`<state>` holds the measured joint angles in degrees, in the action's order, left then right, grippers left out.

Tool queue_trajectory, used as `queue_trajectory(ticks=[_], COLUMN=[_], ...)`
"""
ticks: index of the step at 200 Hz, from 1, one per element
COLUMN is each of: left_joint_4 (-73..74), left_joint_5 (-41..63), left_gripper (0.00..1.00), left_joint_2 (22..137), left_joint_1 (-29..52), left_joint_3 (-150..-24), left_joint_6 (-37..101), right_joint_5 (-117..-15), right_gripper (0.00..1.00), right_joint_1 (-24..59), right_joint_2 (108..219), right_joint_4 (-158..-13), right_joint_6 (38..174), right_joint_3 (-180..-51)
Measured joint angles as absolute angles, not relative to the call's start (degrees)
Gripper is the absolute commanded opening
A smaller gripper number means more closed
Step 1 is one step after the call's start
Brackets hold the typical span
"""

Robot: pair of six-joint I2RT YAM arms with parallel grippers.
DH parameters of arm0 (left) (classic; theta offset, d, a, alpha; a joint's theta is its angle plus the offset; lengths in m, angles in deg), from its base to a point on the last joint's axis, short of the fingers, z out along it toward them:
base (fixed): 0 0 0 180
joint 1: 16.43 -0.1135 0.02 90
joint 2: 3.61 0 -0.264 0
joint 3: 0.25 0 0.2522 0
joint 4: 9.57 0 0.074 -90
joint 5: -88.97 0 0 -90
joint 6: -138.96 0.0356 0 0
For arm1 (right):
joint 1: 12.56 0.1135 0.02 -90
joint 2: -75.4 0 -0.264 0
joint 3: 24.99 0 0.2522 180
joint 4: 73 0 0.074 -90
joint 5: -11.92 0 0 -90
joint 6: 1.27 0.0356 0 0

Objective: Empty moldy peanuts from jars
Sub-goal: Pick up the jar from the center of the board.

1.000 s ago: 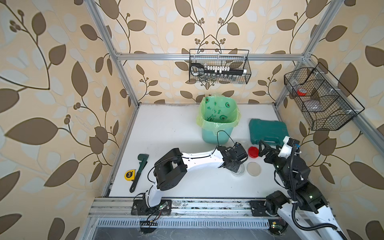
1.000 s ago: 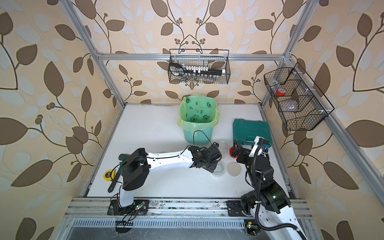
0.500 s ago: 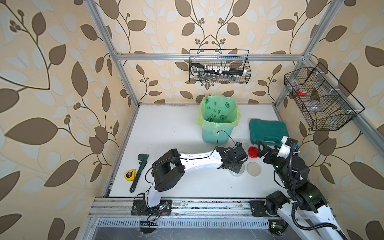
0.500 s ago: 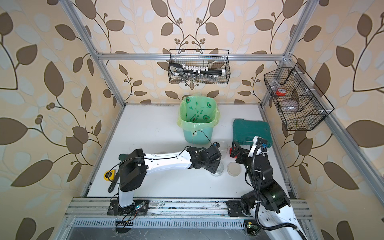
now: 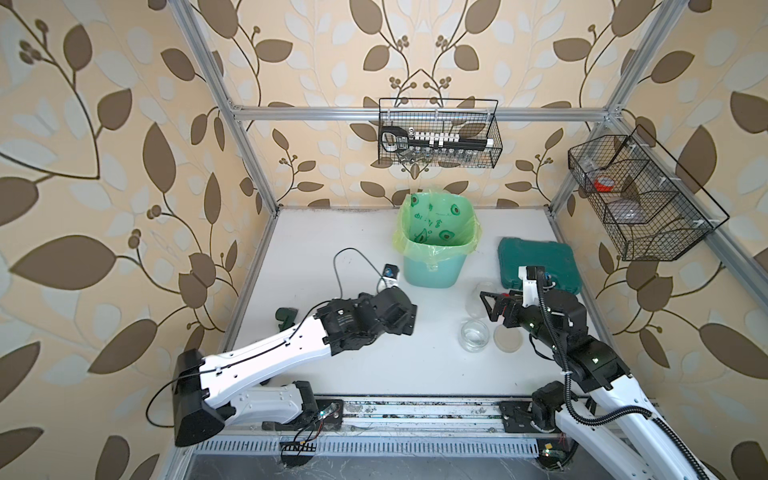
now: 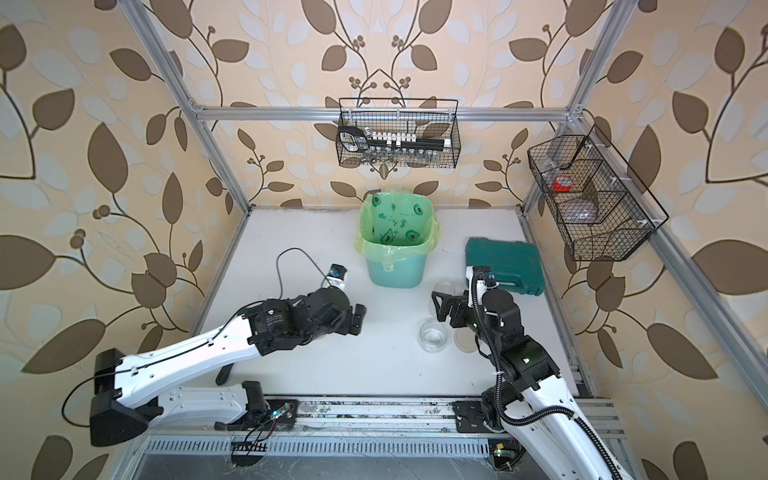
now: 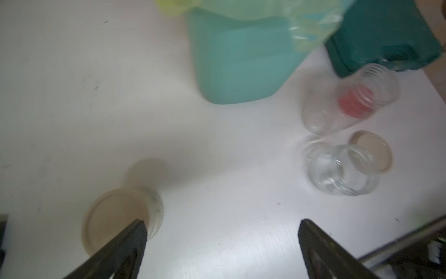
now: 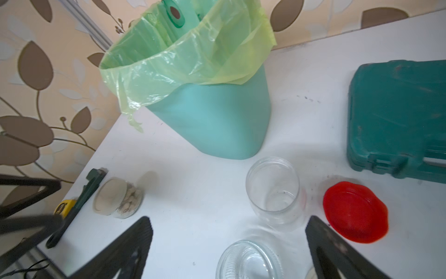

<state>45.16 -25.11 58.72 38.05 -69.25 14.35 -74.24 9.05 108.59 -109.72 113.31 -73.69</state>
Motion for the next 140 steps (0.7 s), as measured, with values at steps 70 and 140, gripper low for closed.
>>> queue_trajectory(ticks=[70,140], left_joint_4=[42.1,29.2], left_joint_5=[-16.7,-5.0], left_gripper=[0.99,0.99], left_joint_2=[44.8,53.4], left_joint_1=[15.5,12.6], left_joint_3=[-50.4,-46.8], left_joint_6=[13.8,12.9], right_joint_5=[-62.2,-63.4], right_gripper=[0.98,0.97], right_joint_1=[12.0,21.9], right_joint_2=[109.1,110.5], right_joint_4=[-107.9,-109.5], right_joint_6=[114.4,114.9], right_joint_3=[-73.9,-77.5])
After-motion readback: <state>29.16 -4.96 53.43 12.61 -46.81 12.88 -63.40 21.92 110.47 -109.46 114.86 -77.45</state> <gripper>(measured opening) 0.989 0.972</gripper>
